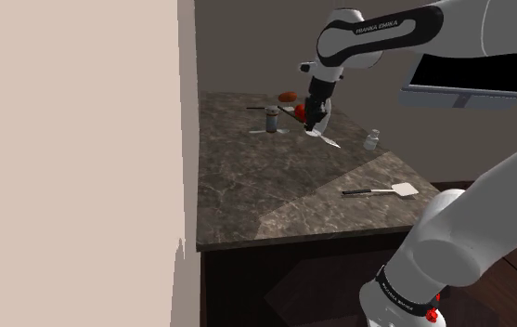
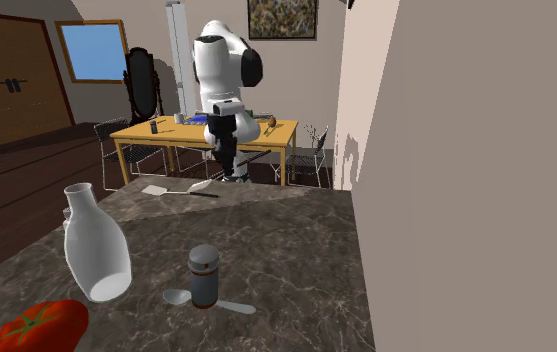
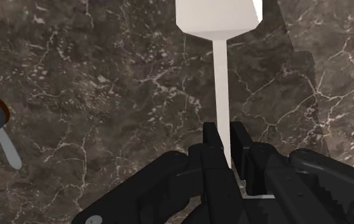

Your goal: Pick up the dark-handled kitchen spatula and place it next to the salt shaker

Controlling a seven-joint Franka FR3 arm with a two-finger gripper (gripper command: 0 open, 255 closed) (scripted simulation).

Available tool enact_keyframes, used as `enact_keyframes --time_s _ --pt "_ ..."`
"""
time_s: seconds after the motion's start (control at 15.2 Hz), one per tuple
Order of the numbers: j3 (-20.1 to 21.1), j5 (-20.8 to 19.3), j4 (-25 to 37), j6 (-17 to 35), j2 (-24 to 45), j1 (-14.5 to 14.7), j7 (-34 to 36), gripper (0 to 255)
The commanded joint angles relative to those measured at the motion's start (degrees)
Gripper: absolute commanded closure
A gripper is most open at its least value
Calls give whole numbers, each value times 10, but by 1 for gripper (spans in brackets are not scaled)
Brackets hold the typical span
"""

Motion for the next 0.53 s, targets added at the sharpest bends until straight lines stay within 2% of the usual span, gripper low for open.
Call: enact_keyframes --time_s 0.0,0.46 --pt "-16 -7 -9 -1 -10 -12 -24 255" --pt "-77 -34 -21 -12 -35 -53 -113 255"
